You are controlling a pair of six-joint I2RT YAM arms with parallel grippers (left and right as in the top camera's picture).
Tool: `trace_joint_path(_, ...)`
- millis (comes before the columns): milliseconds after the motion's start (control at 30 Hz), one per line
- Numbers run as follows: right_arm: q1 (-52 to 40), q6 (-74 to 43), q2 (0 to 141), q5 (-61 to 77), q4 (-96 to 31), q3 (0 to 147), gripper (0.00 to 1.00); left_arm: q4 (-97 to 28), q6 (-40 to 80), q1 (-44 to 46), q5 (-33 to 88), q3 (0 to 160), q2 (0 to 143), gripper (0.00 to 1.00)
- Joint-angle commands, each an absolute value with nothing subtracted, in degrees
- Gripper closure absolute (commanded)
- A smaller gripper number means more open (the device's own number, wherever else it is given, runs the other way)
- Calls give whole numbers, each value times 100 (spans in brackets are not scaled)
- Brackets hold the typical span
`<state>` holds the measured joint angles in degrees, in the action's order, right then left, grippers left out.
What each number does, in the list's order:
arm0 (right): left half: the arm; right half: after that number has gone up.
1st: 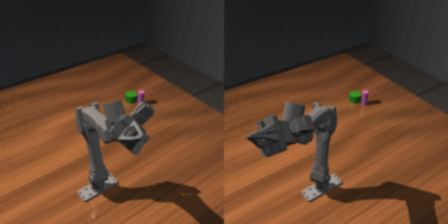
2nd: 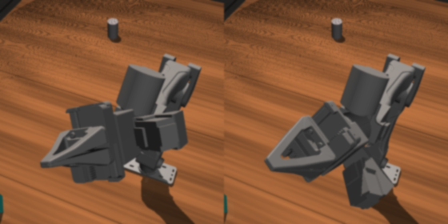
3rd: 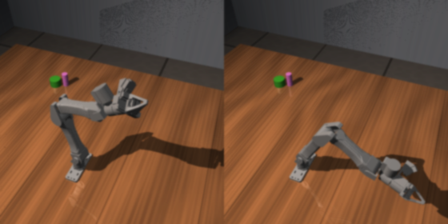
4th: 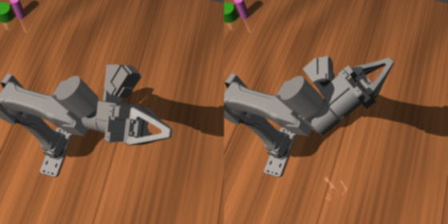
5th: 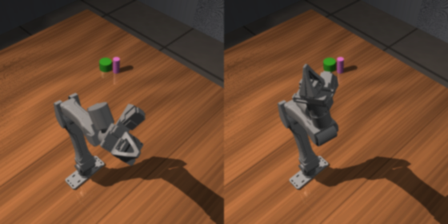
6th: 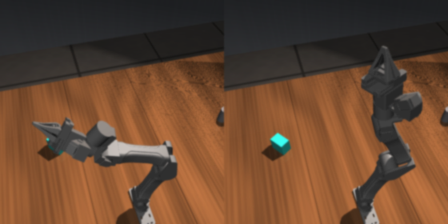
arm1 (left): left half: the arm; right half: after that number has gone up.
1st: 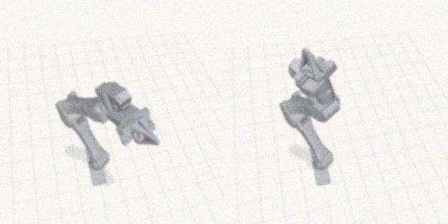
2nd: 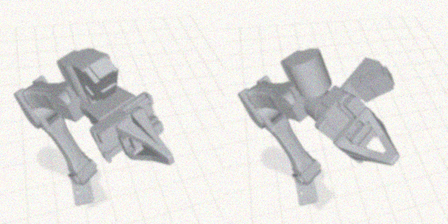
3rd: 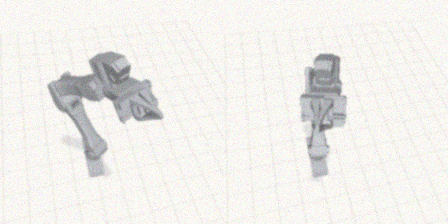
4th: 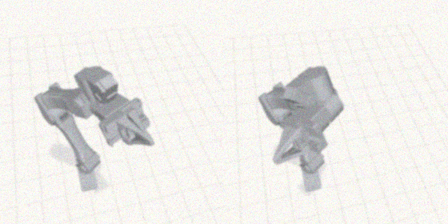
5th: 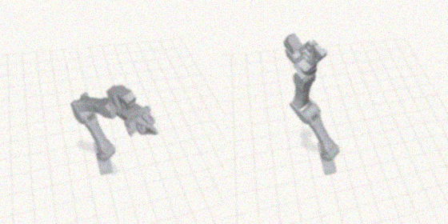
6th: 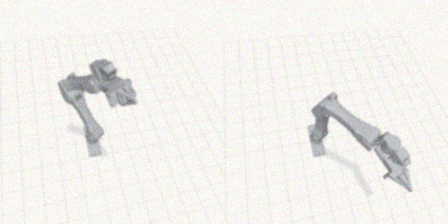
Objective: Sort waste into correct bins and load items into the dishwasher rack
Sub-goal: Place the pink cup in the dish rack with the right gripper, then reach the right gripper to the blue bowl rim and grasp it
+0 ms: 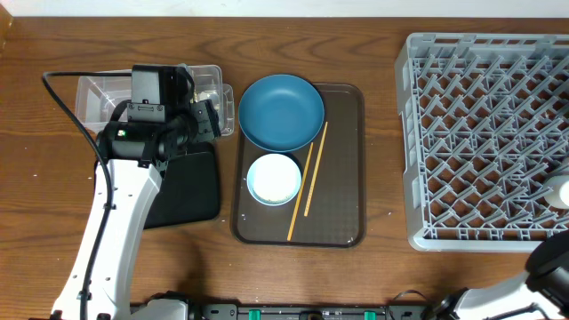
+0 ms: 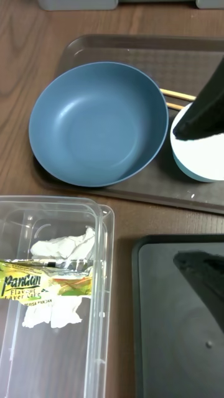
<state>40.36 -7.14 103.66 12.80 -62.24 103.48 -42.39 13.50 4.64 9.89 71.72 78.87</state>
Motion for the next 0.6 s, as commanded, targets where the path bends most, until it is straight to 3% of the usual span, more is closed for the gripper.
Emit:
trace_joint_path(0,3400,-362,10125,1844,-6281,10501,1,-4305,1313,440,891,7212,7898,38)
trace_joint_path(267,1544,97,10147,2379,-6053,10394,1,-4626,1341,440,556,7212,7898,36)
trace_joint_path(467,169,89,10313,1957,-5323,10261,13,-5015,1551,440,226,7212,7898,35)
trace_joint_path(567,-445,86,10593,1678,-5009,10241,14,-5122,1553,440,231,7212,7898,35)
